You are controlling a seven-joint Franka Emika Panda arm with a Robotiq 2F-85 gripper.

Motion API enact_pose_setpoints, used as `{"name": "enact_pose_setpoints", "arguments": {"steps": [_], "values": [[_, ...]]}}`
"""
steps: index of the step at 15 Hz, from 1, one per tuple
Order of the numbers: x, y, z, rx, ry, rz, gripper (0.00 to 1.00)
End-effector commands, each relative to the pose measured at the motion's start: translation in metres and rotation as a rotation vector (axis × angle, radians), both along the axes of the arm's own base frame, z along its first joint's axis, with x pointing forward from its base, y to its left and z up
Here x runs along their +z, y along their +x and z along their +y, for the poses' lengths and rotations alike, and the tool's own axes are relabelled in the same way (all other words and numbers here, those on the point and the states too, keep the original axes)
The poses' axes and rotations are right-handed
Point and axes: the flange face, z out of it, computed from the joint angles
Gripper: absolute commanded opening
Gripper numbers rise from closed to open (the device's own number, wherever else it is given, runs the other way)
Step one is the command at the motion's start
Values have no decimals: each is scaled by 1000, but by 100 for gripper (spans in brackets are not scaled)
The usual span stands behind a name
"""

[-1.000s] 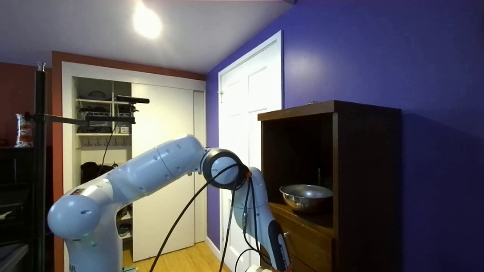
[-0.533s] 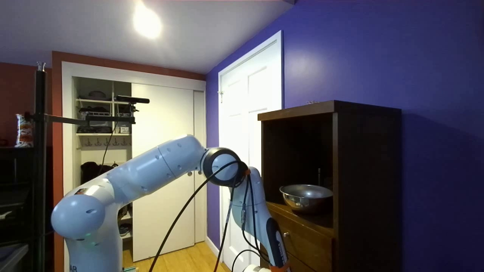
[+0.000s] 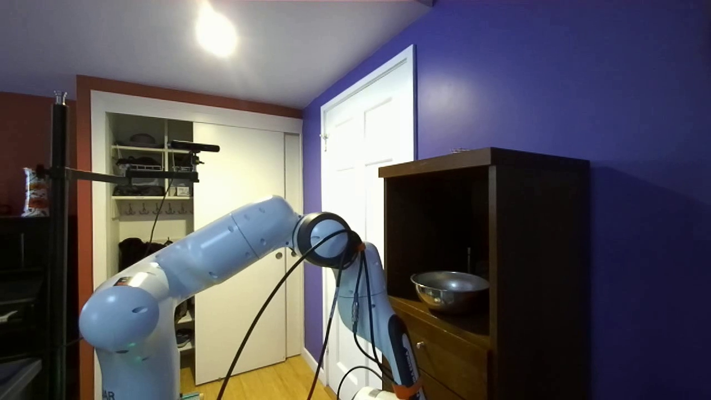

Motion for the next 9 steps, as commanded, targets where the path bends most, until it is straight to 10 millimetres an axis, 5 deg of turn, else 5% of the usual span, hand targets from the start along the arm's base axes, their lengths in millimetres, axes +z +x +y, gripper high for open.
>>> {"name": "enact_pose_setpoints", "arguments": {"steps": [1, 3, 4, 5, 7, 9], "values": [[18, 1, -1, 15, -17, -46, 36], [20, 1, -3, 13, -19, -48, 32], [20, 1, -4, 12, -22, -46, 26], [20, 0, -4, 13, -24, -45, 10], [20, 0, -5, 12, -27, -39, 1], [18, -1, -3, 9, -28, -25, 2]]}}
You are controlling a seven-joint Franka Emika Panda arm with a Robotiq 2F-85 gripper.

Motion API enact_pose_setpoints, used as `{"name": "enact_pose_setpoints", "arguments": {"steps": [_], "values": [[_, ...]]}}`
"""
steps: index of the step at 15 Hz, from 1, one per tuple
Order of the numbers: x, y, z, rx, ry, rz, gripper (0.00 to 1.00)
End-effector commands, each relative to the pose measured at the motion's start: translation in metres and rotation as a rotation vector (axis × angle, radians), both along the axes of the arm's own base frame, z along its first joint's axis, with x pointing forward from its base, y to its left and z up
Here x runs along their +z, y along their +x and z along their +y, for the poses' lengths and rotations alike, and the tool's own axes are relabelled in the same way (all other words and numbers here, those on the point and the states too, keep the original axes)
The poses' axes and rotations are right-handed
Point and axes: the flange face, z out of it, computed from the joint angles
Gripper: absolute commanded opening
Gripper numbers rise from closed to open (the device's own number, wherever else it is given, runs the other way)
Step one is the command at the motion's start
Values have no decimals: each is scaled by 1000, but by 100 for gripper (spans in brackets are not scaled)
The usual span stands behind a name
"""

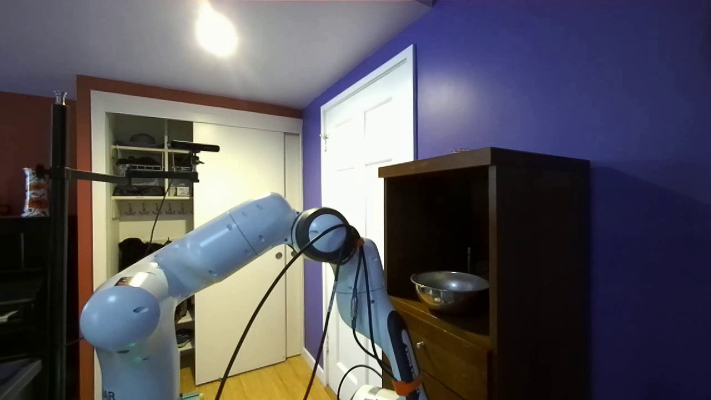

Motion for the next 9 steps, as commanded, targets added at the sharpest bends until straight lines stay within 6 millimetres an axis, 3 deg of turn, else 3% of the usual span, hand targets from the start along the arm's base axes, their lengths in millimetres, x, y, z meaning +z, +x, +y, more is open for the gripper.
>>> {"name": "enact_pose_setpoints", "arguments": {"steps": [1, 9], "values": [[8, 0, 6, 9, -17, -1, 3], [12, -11, 15, -15, -43, 143, 3]]}}
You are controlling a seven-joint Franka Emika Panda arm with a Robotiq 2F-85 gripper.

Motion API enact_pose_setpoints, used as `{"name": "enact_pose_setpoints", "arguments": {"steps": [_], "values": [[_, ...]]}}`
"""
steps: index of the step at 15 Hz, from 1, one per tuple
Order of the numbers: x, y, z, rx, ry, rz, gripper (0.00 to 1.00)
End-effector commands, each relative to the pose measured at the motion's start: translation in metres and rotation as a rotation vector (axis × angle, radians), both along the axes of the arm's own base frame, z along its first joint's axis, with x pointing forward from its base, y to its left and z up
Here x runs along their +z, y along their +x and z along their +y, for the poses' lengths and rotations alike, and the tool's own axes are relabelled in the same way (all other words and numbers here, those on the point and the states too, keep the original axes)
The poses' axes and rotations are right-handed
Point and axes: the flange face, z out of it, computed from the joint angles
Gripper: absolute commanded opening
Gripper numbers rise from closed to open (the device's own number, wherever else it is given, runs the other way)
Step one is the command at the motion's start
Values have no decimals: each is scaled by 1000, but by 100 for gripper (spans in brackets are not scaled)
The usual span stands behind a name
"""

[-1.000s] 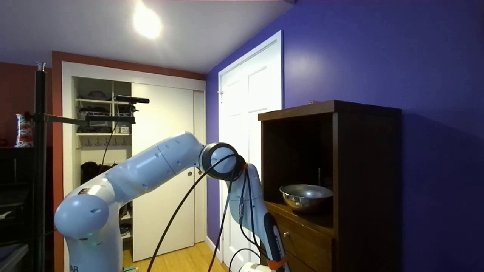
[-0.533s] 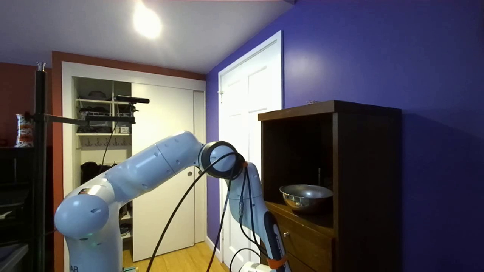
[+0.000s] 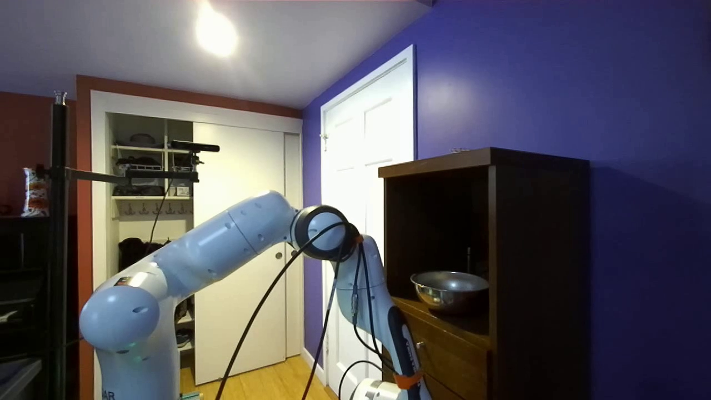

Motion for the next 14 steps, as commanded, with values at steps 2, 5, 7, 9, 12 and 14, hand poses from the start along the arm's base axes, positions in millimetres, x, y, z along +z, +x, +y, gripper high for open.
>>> {"name": "enact_pose_setpoints", "arguments": {"steps": [2, 5, 7, 9, 12, 14], "values": [[10, -17, 12, -12, -44, 133, 3], [16, -25, 17, -26, -69, 203, 3], [20, -32, 23, -31, -88, 249, 3], [22, -42, 25, -35, -104, 296, 3], [27, -53, 27, -47, -110, 338, 3], [29, -64, 28, -51, -117, 368, 3]]}}
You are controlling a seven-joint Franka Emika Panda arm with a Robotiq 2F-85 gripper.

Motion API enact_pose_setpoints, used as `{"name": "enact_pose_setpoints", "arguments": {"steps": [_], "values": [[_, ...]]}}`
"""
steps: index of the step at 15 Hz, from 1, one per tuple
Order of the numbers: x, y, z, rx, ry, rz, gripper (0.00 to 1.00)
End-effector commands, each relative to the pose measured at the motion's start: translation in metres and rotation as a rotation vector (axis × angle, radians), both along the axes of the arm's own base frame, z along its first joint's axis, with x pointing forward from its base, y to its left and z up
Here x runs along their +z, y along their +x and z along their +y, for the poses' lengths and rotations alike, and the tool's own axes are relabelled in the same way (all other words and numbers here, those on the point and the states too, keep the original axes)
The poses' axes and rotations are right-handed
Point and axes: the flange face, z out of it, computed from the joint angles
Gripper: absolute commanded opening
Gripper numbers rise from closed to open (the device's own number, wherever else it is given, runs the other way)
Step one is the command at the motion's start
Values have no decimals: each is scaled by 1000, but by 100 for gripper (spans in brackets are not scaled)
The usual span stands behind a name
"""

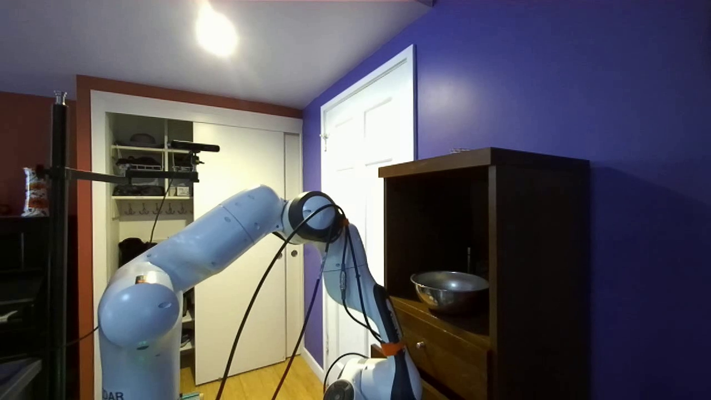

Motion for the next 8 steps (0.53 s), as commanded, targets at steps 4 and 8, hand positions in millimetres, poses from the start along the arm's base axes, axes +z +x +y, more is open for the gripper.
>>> {"name": "enact_pose_setpoints", "arguments": {"steps": [4, 8], "values": [[0, -47, 10, -7, -3, 133, 3], [2, -60, 8, -21, 8, 155, 3]]}}
